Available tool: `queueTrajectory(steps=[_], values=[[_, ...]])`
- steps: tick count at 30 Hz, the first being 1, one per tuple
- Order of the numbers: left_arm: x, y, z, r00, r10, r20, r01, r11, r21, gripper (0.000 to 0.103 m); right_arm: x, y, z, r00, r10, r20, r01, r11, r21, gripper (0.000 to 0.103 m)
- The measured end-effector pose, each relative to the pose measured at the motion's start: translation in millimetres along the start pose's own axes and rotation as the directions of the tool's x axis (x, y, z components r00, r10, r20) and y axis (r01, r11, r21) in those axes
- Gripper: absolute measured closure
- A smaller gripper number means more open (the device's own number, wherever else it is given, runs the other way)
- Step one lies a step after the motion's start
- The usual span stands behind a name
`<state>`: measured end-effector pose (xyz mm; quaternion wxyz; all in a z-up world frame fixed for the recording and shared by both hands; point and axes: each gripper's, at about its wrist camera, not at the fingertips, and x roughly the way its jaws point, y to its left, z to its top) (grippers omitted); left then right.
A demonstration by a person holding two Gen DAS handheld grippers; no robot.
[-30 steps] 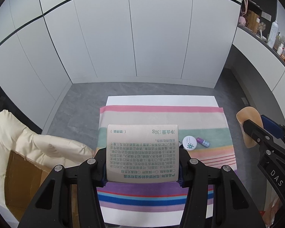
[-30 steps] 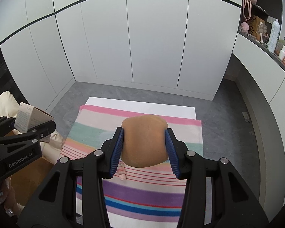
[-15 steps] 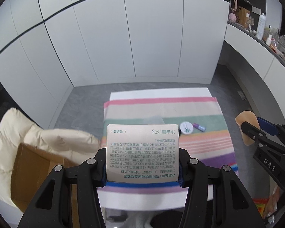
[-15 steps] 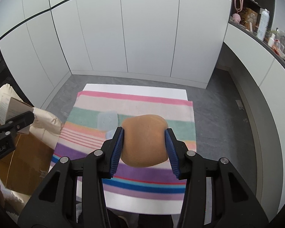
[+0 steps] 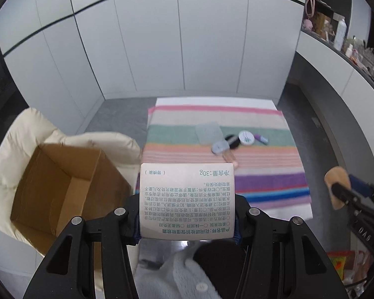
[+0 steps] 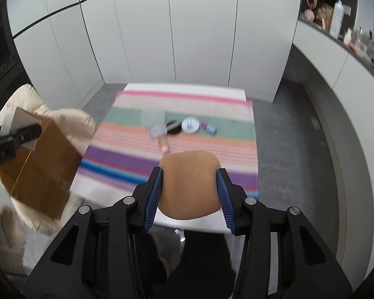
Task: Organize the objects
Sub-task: 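Carry the white box and powder puff with both tools toward the cardboard box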
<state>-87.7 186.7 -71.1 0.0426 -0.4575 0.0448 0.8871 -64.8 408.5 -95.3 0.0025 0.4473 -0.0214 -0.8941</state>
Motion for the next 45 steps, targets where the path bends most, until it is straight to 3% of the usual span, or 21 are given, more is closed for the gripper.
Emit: queueTrajectory(steps=[8, 15, 21, 34, 45], values=[[-2, 22, -20, 0.999, -0.003, -0.037, 0.002, 1.000, -0.003, 0.050, -6, -2, -41, 0.998, 0.000, -0.062, 0.004, 0.999, 0.053, 0.057], [-4, 50, -22, 0.999, 0.008, -0.033, -0.010, 0.998, -0.059, 0.050, -11, 3, -41, 0.997, -0.038, -0.061, 0.042, 0.997, 0.059, 0.057], [-9, 63, -29, 0.999, 0.032, -0.017, -0.033, 0.997, -0.064, 0.050, -12, 29, -29, 0.998, -0.015, -0.060, 0.016, 1.000, 0.017, 0.057], [-18, 151, -64, 0.990, 0.122, -0.065, -0.133, 0.967, -0.218, 0.050, -2, 145, -17, 0.989, 0.126, -0.073, -0.138, 0.974, -0.182, 0.057], [-37, 244, -119, 0.967, 0.220, -0.131, -0.254, 0.890, -0.379, 0.050, 0, 275, -20, 0.949, 0.288, -0.128, -0.315, 0.868, -0.383, 0.057]])
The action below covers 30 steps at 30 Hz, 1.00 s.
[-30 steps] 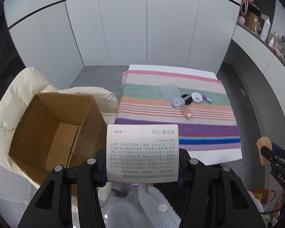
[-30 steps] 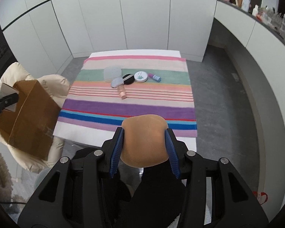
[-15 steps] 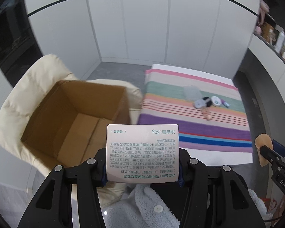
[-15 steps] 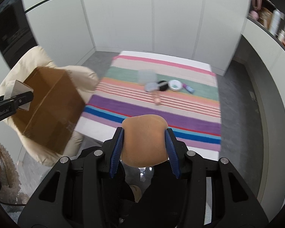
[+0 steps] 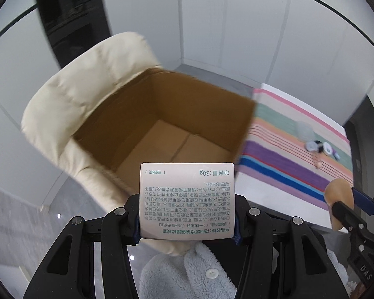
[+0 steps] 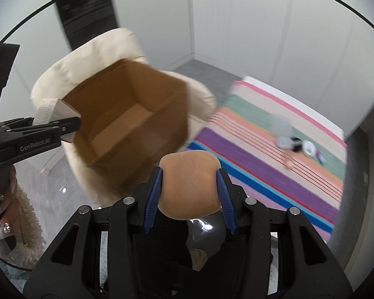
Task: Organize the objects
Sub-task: 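Carry the white box and powder puff with both tools toward the cardboard box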
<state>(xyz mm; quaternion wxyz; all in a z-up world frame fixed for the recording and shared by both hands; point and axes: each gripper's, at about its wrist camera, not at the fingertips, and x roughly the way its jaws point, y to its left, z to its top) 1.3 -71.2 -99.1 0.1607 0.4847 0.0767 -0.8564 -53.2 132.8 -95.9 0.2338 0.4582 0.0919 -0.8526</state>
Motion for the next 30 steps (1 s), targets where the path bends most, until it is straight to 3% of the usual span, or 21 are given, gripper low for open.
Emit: queueTrajectory(steps=[9, 21, 30], values=[[12, 55, 1, 0.997, 0.070, -0.010, -0.071, 0.993, -0.095, 0.050, 39, 67, 23, 0.994, 0.100, -0.041, -0.104, 0.989, -0.108, 0.057], [45, 72, 29, 0.997, 0.066, -0.041, -0.071, 0.990, -0.123, 0.050, 85, 94, 64, 0.992, 0.108, -0.067, -0.117, 0.982, -0.148, 0.057], [87, 95, 65, 0.986, 0.155, -0.063, -0.162, 0.976, -0.142, 0.050, 138, 118, 99, 0.990, 0.100, -0.101, -0.117, 0.977, -0.179, 0.057]])
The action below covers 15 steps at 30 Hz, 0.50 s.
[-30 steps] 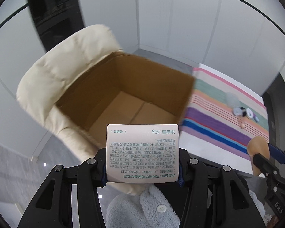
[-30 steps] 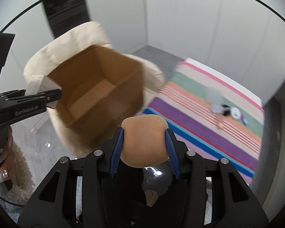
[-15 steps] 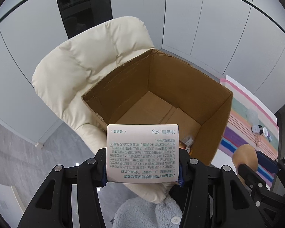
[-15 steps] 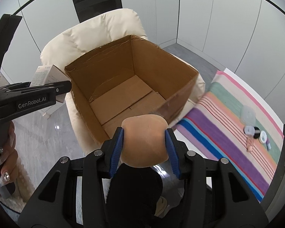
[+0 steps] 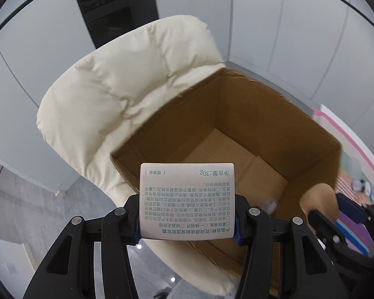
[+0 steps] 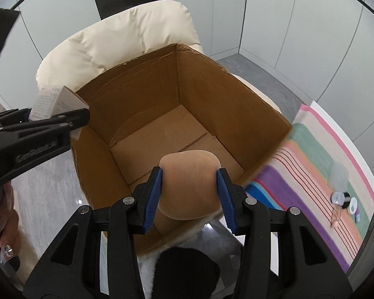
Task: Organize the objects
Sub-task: 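Carry the white box and powder puff with both tools toward the cardboard box, then lower both items into the cardboard box and open both tools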
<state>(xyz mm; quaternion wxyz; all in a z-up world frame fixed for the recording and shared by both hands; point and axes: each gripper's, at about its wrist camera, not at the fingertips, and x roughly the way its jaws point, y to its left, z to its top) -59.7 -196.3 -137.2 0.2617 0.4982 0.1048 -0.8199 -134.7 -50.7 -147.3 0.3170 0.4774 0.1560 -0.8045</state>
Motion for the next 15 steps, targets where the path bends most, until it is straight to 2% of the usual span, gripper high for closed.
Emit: queueTrajectory(steps=[3, 5, 6, 7, 8, 9, 10, 15], values=[[15, 9, 6, 0.999, 0.021, -0.029, -0.022, 0.999, -0.029, 0.050, 10, 6, 6, 1.000, 0.006, -0.005, -0.006, 1.000, -0.009, 0.056], [21, 13, 6, 0.999, 0.015, -0.045, -0.017, 0.999, -0.040, 0.050, 14, 7, 7, 1.000, 0.003, -0.009, -0.004, 1.000, -0.011, 0.050], [21, 13, 6, 0.999, 0.006, -0.048, -0.008, 0.999, -0.044, 0.048, 15, 7, 8, 1.000, 0.006, -0.006, -0.006, 1.000, -0.009, 0.040], [22, 14, 7, 0.998, -0.001, -0.059, -0.002, 0.999, -0.053, 0.037, 17, 7, 8, 1.000, 0.015, 0.001, -0.015, 1.000, -0.006, 0.020], [22, 15, 7, 0.998, -0.002, -0.070, -0.002, 0.998, -0.057, 0.022, 18, 7, 8, 1.000, 0.015, -0.004, -0.015, 1.000, 0.000, 0.009], [22, 15, 7, 0.997, 0.004, -0.076, -0.008, 0.998, -0.057, 0.016, 19, 6, 9, 1.000, 0.007, -0.009, -0.007, 1.000, 0.012, 0.000], [20, 13, 7, 0.997, 0.018, -0.070, -0.021, 0.999, -0.049, 0.011, 19, 5, 8, 1.000, 0.001, -0.002, -0.001, 1.000, 0.026, 0.000], [8, 4, 4, 1.000, 0.017, -0.022, -0.017, 1.000, 0.005, 0.011, 16, 0, 4, 1.000, 0.015, -0.005, -0.015, 0.999, 0.052, 0.000]])
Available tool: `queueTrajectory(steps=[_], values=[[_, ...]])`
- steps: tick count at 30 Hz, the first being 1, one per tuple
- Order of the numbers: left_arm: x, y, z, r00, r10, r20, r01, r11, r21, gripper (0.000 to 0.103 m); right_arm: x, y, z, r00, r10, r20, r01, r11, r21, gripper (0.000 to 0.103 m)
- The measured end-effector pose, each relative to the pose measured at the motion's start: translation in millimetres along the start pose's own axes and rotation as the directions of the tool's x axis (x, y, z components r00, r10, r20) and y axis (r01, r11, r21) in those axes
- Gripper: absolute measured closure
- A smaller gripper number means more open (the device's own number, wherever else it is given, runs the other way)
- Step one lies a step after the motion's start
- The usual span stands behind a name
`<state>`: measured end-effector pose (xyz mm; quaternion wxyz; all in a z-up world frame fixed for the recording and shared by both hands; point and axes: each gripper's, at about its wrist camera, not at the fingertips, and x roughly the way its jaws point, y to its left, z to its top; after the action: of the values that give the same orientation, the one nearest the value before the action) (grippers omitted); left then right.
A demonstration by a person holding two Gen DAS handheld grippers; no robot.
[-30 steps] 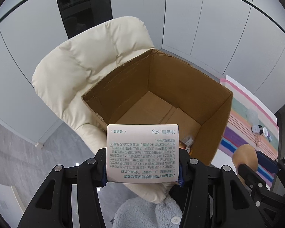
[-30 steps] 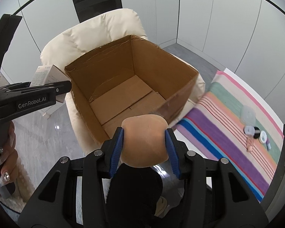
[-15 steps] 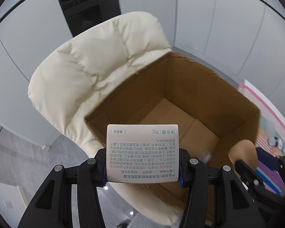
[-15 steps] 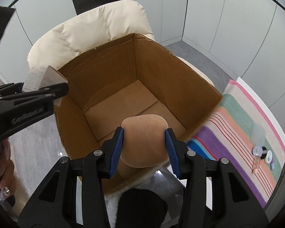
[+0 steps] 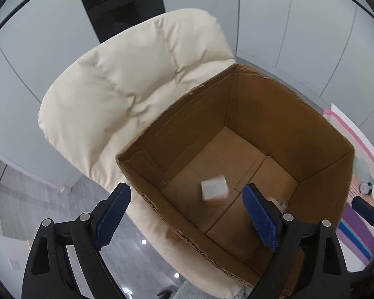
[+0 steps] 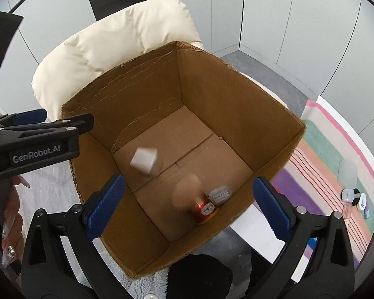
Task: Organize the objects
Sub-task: 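Lower both items into the cardboard box and open both tools, then withdraw both tools from the box back toward the striped cloth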
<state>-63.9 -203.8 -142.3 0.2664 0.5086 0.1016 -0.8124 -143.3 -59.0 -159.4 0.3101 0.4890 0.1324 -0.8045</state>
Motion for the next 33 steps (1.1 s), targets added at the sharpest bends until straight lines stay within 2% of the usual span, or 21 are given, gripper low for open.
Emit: queueTrajectory(steps=[21, 27, 33], values=[[-17, -23, -9, 0.997, -0.047, 0.056, 0.044, 0.997, 0.056, 0.011, -23, -13, -14, 0.999, -0.044, 0.024, 0.044, 0.999, 0.025, 0.000], [-21, -32, -12, 0.996, -0.067, 0.064, 0.062, 0.995, 0.078, 0.011, -34, -31, -22, 0.998, -0.055, 0.033, 0.053, 0.996, 0.073, 0.000], [-24, -39, -11, 0.993, -0.105, 0.061, 0.102, 0.993, 0.055, 0.011, -46, -49, -32, 0.996, -0.082, 0.043, 0.077, 0.991, 0.113, 0.000]])
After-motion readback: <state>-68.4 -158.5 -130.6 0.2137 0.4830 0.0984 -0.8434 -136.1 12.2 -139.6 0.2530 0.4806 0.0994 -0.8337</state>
